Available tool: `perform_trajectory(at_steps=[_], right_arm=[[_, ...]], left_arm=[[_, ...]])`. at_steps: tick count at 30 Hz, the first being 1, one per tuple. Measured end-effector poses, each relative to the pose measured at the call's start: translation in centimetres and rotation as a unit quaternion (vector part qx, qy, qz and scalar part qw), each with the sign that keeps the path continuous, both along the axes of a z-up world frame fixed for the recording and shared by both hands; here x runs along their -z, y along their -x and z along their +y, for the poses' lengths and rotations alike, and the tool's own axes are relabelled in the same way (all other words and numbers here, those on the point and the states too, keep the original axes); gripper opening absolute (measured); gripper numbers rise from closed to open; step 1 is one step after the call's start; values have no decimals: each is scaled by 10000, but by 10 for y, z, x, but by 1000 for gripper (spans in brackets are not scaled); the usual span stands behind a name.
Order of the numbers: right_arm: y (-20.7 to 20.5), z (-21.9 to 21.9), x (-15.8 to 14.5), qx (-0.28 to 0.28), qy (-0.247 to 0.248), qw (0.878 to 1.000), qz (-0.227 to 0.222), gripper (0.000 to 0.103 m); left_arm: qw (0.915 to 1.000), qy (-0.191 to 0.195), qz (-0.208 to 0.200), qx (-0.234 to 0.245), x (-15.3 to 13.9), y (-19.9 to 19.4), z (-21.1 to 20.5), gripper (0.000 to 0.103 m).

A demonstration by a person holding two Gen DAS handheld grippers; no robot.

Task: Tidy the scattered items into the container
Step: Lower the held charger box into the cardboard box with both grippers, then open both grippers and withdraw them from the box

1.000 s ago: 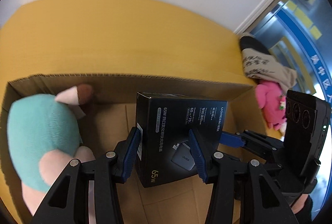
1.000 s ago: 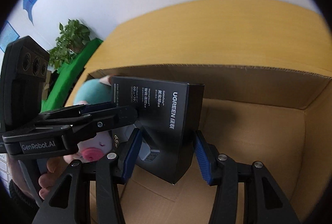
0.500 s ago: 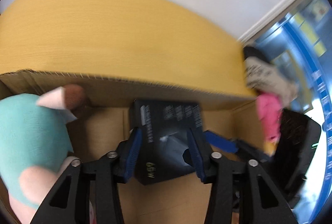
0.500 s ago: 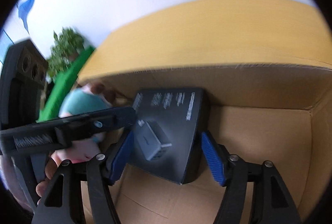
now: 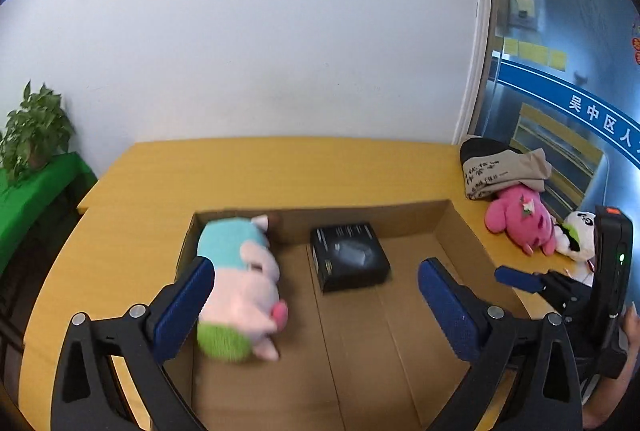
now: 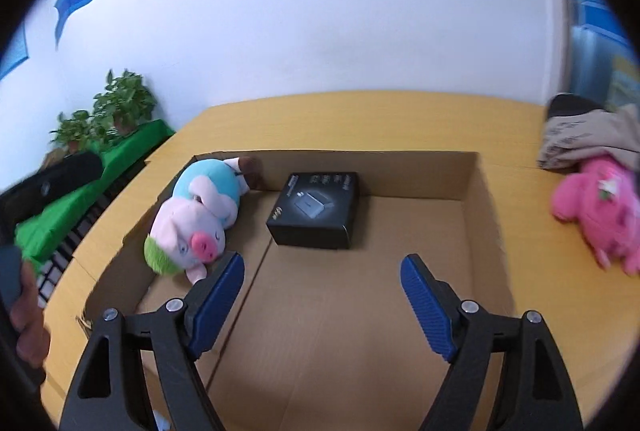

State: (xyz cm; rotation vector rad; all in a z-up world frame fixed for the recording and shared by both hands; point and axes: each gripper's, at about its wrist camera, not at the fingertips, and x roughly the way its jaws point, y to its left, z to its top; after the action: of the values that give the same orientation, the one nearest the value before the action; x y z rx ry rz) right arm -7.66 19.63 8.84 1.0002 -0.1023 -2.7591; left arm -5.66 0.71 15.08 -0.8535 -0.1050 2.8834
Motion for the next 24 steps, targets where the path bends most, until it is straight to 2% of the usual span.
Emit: perform_trajectory(at_steps=[7,10,14,24], right_arm=[[-51,-15,-23,184,-497,9978,399,80],[-66,-16,-31,201,-486,9977,435,80],[-81,-19,-36,137,-544,9972,489,80],[-100,-15,-32,69,-419,9982,424,80]], left_arm=[[9997,-164,184,-62,-4,-70,0,103],[9995,-23,308,-78,-9,-85,6,103],[9993,129,353,-73,-11,-96,14,103],[9996,158,239,-27,-6,-112,24,103]])
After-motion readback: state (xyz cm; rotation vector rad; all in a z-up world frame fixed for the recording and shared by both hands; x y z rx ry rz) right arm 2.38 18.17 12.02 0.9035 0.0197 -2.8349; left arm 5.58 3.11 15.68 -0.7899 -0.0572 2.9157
